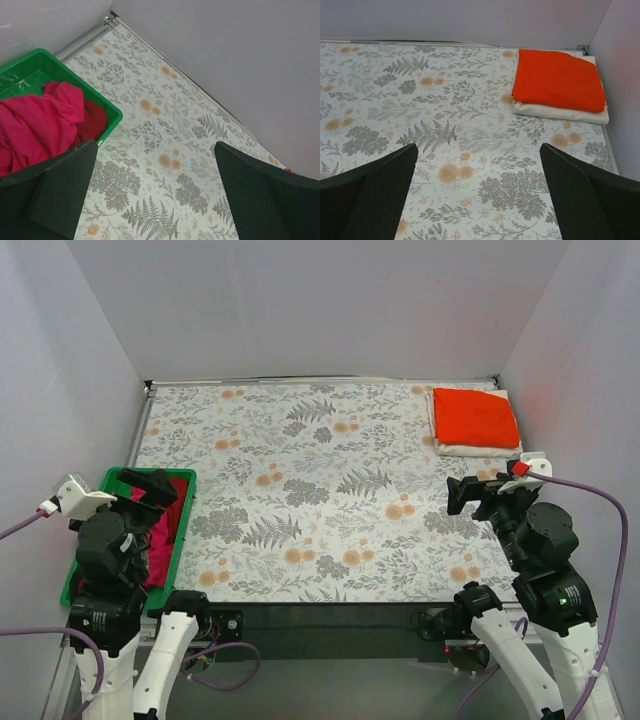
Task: Fold and stack the t-shirts
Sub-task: Grab the tshirt from the pile
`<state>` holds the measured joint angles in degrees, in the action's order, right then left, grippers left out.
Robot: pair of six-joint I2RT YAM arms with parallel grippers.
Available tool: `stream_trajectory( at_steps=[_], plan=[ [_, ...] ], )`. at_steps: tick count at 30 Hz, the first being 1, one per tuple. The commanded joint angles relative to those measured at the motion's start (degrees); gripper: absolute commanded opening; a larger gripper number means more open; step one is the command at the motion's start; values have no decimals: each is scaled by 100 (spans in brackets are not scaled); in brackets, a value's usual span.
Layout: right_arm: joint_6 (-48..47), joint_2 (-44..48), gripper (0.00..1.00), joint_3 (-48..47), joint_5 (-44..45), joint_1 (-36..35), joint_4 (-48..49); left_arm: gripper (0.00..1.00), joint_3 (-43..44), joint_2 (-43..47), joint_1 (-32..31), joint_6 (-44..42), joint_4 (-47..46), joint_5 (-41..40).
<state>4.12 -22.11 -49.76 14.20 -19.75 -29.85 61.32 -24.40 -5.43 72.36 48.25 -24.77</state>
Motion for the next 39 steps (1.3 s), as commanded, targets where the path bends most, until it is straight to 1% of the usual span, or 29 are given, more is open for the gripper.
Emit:
stream_trajectory(
  at_steps=[1, 6, 9, 10, 12, 13, 14, 15, 16, 17, 18, 20, 23, 24, 27, 29, 32, 33, 36, 37, 39],
  plan=[
    [79, -30, 98, 80, -215, -55, 295, 98, 20, -240, -19, 68, 237, -317],
    [282, -48, 98, 185, -558, -55, 313, 98, -225, -758, -19, 375, 553, -625],
    [326, -57, 99, 265, -681, -82, 330, 97, -506, -1399, -19, 638, 598, -791],
    [326, -57, 98, 282, -690, -91, 330, 97, -481, -1783, -19, 718, 694, -879],
    [326, -48, 98, 309, -734, -126, 330, 93, -515, -2163, -11, 710, 581, -1204],
    [335, -31, 98, 309, -751, -135, 330, 91, -568, -2313, -2, 623, 467, -1249],
    [335, -4, 98, 317, -760, -143, 330, 91, -595, -2689, 33, 543, 379, -1249],
    [344, 13, 98, 335, -787, -161, 330, 91, -551, -2866, 216, 534, 309, -1092],
    [361, 40, 98, 335, -813, -170, 330, 91, -525, -3242, 314, 508, 230, -1013],
    [353, 40, 98, 335, -813, -178, 330, 91, -568, -3385, 436, 473, 159, -977],
    [361, 57, 98, 335, -839, -187, 330, 90, -621, -3535, 707, 455, -16, -977],
    [379, 101, 98, 344, -840, -187, 321, 90, -743, -3903, 972, 411, -192, -880],
    [397, 180, 98, 388, -883, -205, 313, 89, -946, -4194, 1500, 209, -719, -811],
    [405, 189, 98, 397, -892, -214, 313, 88, -973, -4413, 1858, 200, -903, -670],
    [423, 216, 98, 440, -936, -222, 295, 85, -920, -4861, 2142, 261, -1176, -563],
    [405, 216, 98, 432, -936, -249, 304, 84, -868, -5082, 2230, 331, -1283, -520],
    [397, 189, 98, 432, -919, -266, 295, 80, -648, -5574, 2327, 489, -1292, -485],
    [362, 172, 98, 414, -927, -266, 295, 74, -604, -5662, 2336, 499, -1327, -511],
    [370, 128, 98, 414, -954, -266, 269, 61, -534, -5891, 2336, 499, -1397, -493],
    [362, 93, 98, 414, -962, -275, 277, 46, -499, -5944, 2336, 499, -1397, -493],
    [353, 49, 98, 405, -980, -267, 269, 32, -463, -5918, 2345, 473, -1336, -484]
  ],
)
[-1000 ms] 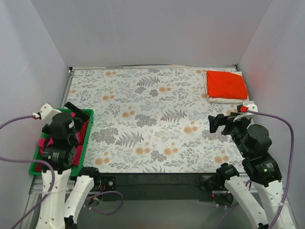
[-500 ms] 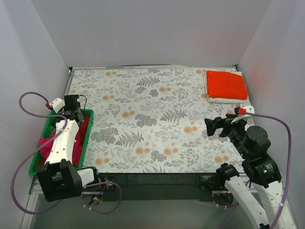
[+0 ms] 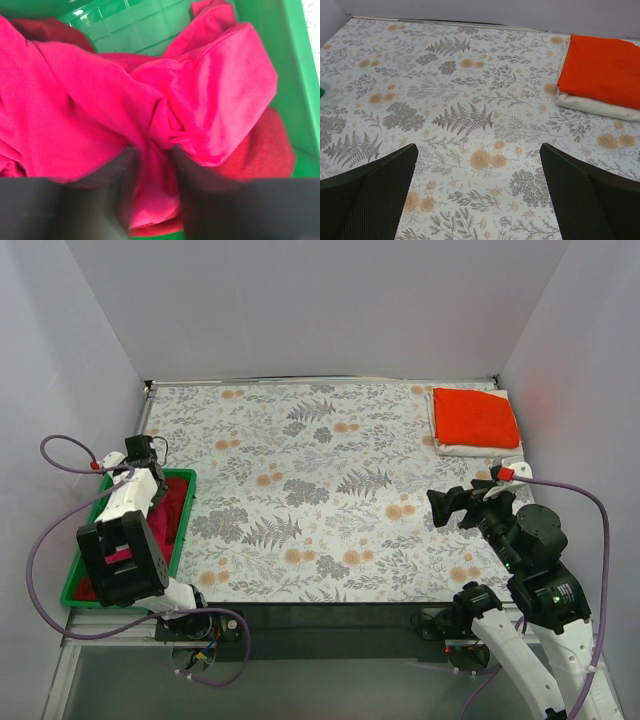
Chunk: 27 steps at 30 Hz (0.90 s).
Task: Fold and stack the t-shirts
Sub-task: Grab the tshirt from the pile, then move the tshirt to the center of the board
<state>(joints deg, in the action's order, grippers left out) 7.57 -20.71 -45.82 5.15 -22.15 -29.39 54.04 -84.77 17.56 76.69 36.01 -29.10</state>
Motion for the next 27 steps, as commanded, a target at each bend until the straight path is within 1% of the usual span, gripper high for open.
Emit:
stream_trajectory(
  at_steps=[1, 4, 5, 7, 10, 11, 12, 13, 14, 15, 16, 17, 18, 19, 20, 21, 22, 23, 24, 25, 26, 27],
  plan=[
    [16, -135, 98, -5, -84, -26, 223, 24, 274, 180, 37, 5, -112, -52],
    [-28, -205, 98, -49, -75, -35, 232, 11, 379, 566, 11, -232, -94, -95],
    [-45, -232, 98, -58, -75, -35, 232, 3, 501, 828, -42, -372, -85, -104],
    [-89, -302, 98, -85, -32, -44, 240, 0, 677, 1075, -147, -514, -85, -148],
    [-124, -390, 98, -120, 4, -52, 249, 0, 1142, 1349, -463, -725, 11, -262],
    [-125, -407, 98, -137, 4, -52, 249, 0, 1274, 1375, -734, -769, 116, -384],
    [-125, -416, 98, -155, -14, -52, 249, 0, 1632, 1341, -919, -813, 195, -473],
    [-116, -442, 98, -155, -14, -52, 249, 0, 1801, 1297, -1139, -857, 283, -604],
    [-107, -451, 98, -155, -31, -52, 258, 0, 2029, 1218, -1393, -874, 440, -884],
    [-107, -469, 98, -155, -31, -44, 258, 0, 2232, 1139, -1979, -883, 538, -913],
    [-107, -495, 98, -164, -57, -52, 258, 0, 2703, 930, -2228, -866, 617, -913],
    [-107, -504, 98, -164, -58, -52, 258, 0, 2934, 814, -2483, -866, 731, -887],
    [-107, -522, 98, -172, -84, -44, 258, 0, 3145, 726, -2982, -866, 758, -791],
    [-98, -565, 98, -173, -93, -52, 267, 0, 3626, 499, -3265, -918, 758, -738],
    [-89, -583, 98, -181, -119, -52, 267, 0, 3840, 384, -3529, -971, 706, -694],
    [-81, -592, 98, -207, -137, -52, 267, 0, 4120, 243, -4028, -1023, 680, -519],
    [-81, -610, 98, -208, -146, -61, 275, 0, 4671, 111, -4259, -1067, 662, -370],
    [-72, -627, 98, -208, -146, -61, 276, 0, 5042, -195, -4653, -1164, 636, -142],
    [-72, -636, 98, -225, -128, -61, 284, 0, 5368, -354, -4813, -1182, 627, 278],
    [-72, -671, 98, -234, -128, -52, 284, 0, 6093, -504, -4989, -1217, 618, 526],
    [-72, -689, 98, -243, -137, -61, 293, 0, 6457, -853, -5295, -1287, 600, 720],
    [-72, -724, 98, -295, -154, -61, 284, 0, 6783, -1005, -5411, -1305, 600, 870]
  ],
)
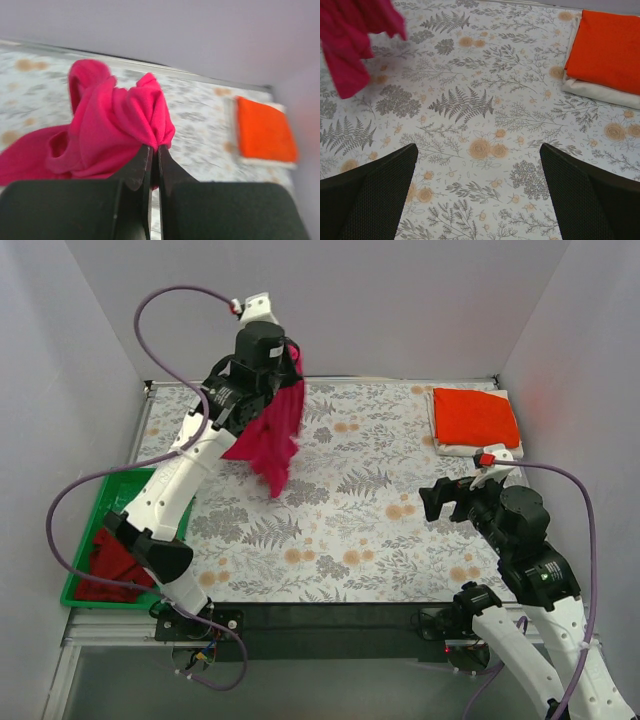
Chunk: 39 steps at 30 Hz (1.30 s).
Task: Fold and stack the t-shirts
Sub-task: Move the tshirt to the center of the board, then flatten the tshirt out
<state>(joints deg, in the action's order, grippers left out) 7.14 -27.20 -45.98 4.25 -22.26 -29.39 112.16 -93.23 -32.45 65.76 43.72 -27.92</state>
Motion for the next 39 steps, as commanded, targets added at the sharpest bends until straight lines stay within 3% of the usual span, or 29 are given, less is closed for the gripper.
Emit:
stream_trajectory(
  at_steps=[1, 2, 4, 7, 12, 15, 19, 21, 23, 26, 30, 35, 39],
  plan=[
    [-37, -153, 98, -306, -82, -42, 276, 0, 1357, -317, -507, -230, -163, 1092],
    [-54, -189, 98, -350, -126, -50, 267, 0, 1909, -501, -604, -160, -154, 1261],
    [-107, -276, 98, -421, -161, -50, 249, 0, 2152, -530, -605, -55, -250, 1674],
    [-212, -373, 98, -439, -328, -50, 240, 0, 1539, -170, -605, -54, -724, 1467],
    [-221, -593, 98, -368, -880, -42, 240, 0, -516, 612, -605, -54, -1295, 614],
    [-160, -891, 98, -342, -1102, -50, 162, 3, -2743, 1139, -587, 340, -1682, 262],
    [-55, -1137, 96, -272, -1181, -42, 21, 18, -4164, 1483, -412, 982, -1868, -19],
    [-46, -1313, 92, -237, -1312, -50, -75, 33, -4684, 1518, -245, 1369, -1500, -125],
    [-63, -1445, 88, -210, -1470, -50, -111, 55, -4974, 1675, -201, 1422, -1271, -178],
    [-90, -1805, 83, -149, -1821, -50, -173, 79, -5334, 2044, -192, 1318, -1209, -117],
    [-55, -2490, 71, -61, -2155, -50, -173, 84, -5703, 2396, -201, 1299, -1077, 155],
    [-81, -3308, 67, 228, -2753, -85, -155, 84, -6320, 2591, -201, 1536, -1147, 637],
    [-37, -3906, 57, 466, -2755, -112, 107, 84, -6750, 2617, -192, 1668, -1252, 884]
  ],
)
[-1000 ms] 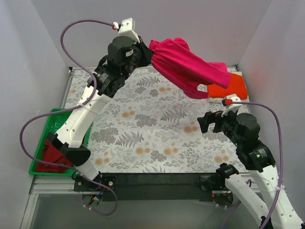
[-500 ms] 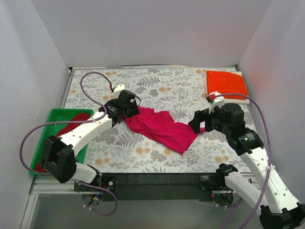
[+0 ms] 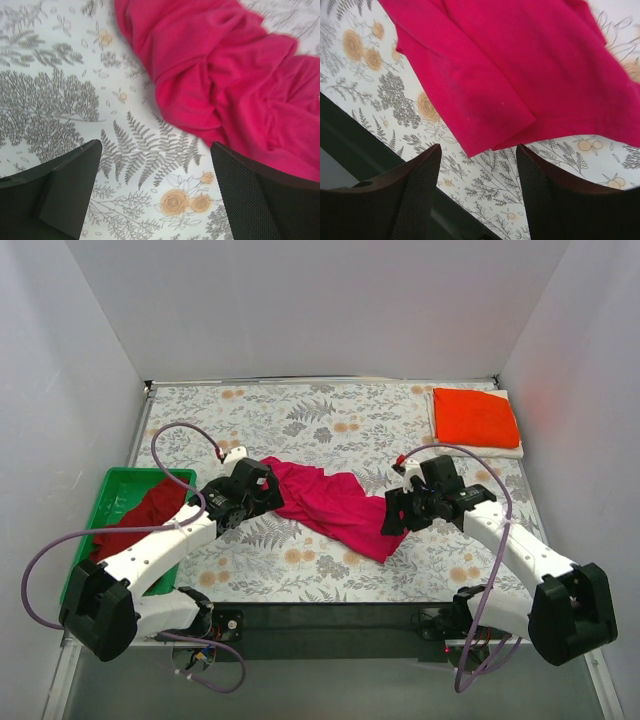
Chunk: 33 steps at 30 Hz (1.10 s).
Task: Fold and stack the t-shirts
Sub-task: Flatten the tshirt out
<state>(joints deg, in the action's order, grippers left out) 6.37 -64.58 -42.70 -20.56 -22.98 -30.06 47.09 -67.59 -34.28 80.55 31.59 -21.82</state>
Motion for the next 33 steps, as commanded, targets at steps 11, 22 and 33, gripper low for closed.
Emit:
stream_trajectory(
  at_steps=[11, 22, 33],
  plan=[
    [172, -899, 49, 552, 535, -40, 1098, 83, -394, 27, -17, -75, -224, 425],
    [-189, -1259, 37, 552, -113, -48, 1302, 83, -411, -78, -17, -145, -215, 468],
    [-215, -442, 1, 183, -704, -391, 511, 83, 116, -342, -17, -198, -57, 460]
  ],
)
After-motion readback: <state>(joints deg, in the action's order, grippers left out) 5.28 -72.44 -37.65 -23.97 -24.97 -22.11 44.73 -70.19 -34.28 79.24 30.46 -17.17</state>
